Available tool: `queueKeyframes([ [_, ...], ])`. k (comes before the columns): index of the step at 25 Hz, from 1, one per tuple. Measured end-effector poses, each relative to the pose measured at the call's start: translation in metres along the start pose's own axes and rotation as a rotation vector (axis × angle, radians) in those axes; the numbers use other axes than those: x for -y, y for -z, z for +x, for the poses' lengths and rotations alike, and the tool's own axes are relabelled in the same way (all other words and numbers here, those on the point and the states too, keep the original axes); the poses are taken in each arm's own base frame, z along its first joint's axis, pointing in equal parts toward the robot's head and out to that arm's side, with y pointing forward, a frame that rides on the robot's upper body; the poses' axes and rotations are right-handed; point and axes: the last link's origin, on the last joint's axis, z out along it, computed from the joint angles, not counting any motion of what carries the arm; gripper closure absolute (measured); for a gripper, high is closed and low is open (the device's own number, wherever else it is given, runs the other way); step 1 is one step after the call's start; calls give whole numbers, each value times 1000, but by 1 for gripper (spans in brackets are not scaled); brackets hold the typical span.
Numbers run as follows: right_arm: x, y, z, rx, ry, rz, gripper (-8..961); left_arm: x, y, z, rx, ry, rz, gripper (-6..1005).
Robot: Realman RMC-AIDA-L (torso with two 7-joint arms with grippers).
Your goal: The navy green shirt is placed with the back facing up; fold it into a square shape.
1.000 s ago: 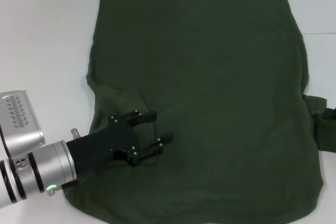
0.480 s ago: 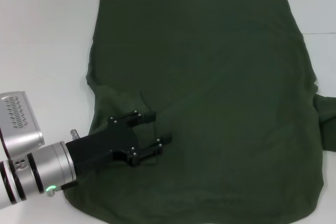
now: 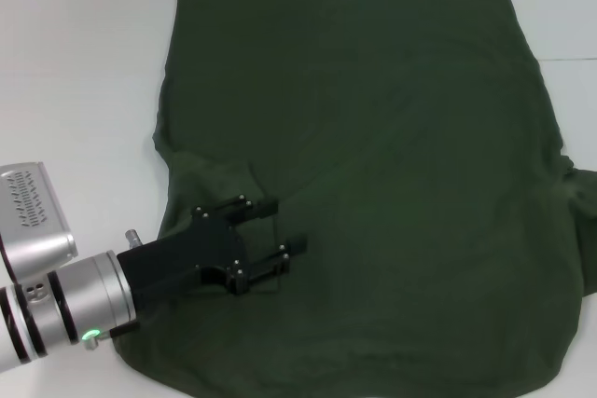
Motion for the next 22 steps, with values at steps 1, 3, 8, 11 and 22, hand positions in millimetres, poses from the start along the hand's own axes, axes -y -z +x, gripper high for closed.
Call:
queueKeyframes([
  [1,0,1,-3,4,7,3,893,0,0,0,0,1,0,373],
  [3,0,3,-7,9,21,6,893,0,0,0,-1,2,0,373],
  [8,-1,7,-17,13,49,4,895,0,-1,1,-4,8,-2,373],
  [11,-1,8,-22,17,59,5,894,0,-2,1,-6,13,-2,373],
  [22,-4,10,-30,5,92,4,894,1,-1,3,-15,18,6,373],
])
